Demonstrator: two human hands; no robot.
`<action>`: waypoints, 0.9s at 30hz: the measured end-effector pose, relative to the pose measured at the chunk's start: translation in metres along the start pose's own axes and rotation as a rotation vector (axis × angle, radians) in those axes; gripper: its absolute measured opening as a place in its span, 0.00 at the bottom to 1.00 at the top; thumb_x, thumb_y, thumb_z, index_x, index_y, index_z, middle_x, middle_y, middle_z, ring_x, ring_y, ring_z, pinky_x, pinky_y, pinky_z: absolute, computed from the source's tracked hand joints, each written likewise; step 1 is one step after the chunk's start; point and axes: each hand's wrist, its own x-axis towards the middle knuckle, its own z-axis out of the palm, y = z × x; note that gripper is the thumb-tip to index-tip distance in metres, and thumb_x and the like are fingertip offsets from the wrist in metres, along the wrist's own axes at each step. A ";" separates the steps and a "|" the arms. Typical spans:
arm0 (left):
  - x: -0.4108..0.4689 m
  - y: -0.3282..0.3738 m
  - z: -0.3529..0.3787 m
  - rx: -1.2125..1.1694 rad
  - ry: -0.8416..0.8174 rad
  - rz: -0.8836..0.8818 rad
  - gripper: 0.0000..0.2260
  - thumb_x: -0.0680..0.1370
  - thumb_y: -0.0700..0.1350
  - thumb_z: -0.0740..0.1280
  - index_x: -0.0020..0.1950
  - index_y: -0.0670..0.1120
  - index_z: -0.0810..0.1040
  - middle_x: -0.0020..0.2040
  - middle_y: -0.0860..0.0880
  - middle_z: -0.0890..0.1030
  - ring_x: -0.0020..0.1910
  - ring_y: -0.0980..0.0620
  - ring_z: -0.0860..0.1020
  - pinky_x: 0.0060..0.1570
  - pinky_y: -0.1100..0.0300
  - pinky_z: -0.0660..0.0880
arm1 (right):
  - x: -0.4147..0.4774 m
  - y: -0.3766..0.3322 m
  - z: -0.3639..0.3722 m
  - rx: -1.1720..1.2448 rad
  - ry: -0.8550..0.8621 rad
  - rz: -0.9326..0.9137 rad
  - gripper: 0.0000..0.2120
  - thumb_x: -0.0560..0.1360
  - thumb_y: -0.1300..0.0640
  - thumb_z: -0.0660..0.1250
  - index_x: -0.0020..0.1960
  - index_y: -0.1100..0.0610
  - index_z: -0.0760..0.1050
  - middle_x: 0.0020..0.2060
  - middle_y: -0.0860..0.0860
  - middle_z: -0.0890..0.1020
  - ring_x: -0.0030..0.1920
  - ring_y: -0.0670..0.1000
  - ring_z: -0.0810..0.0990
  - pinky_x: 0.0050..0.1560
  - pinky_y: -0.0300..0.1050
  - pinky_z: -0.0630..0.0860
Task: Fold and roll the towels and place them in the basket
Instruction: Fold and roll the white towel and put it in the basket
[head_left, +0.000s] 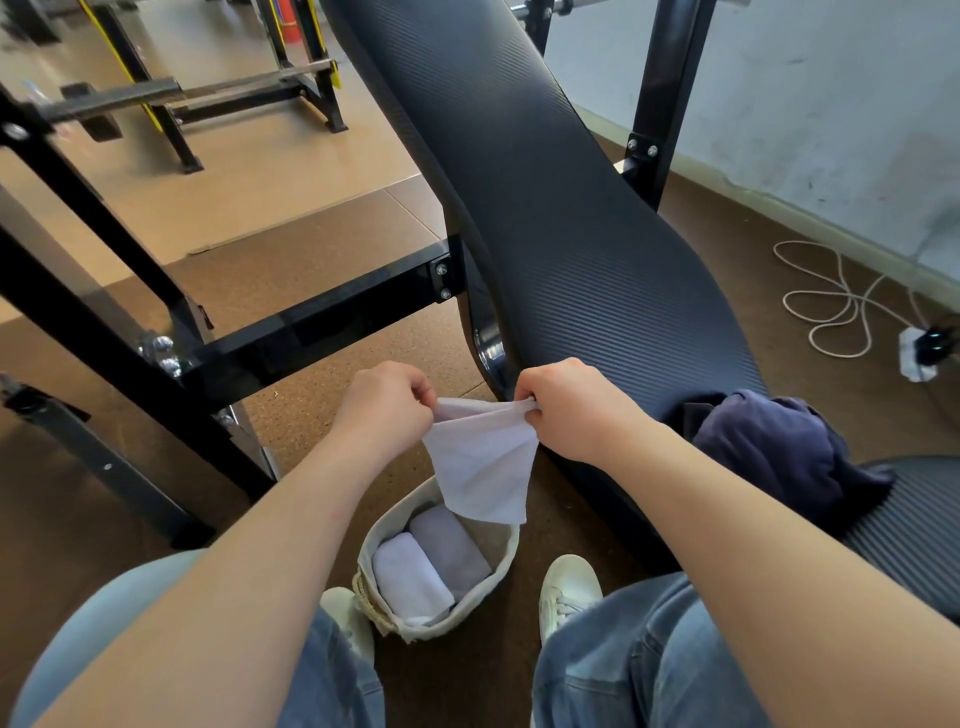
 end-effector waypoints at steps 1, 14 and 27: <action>0.001 0.000 0.000 0.016 -0.044 0.022 0.14 0.79 0.36 0.67 0.41 0.54 0.82 0.52 0.52 0.80 0.50 0.52 0.76 0.42 0.62 0.72 | 0.000 0.000 0.000 0.000 0.013 0.014 0.12 0.80 0.62 0.69 0.62 0.52 0.80 0.53 0.51 0.82 0.48 0.50 0.78 0.40 0.37 0.72; -0.010 -0.005 -0.019 0.077 -0.280 0.406 0.10 0.81 0.53 0.67 0.44 0.52 0.84 0.48 0.55 0.79 0.48 0.55 0.77 0.45 0.61 0.77 | 0.000 0.009 -0.011 0.216 0.185 0.105 0.07 0.81 0.59 0.67 0.56 0.53 0.83 0.47 0.48 0.81 0.46 0.48 0.77 0.40 0.34 0.70; 0.002 -0.013 -0.009 -0.203 0.147 0.345 0.10 0.81 0.48 0.70 0.62 0.53 0.78 0.52 0.57 0.79 0.51 0.55 0.78 0.48 0.63 0.76 | -0.001 0.013 -0.022 0.279 0.097 0.175 0.03 0.82 0.57 0.66 0.54 0.50 0.77 0.46 0.46 0.79 0.43 0.45 0.76 0.35 0.33 0.66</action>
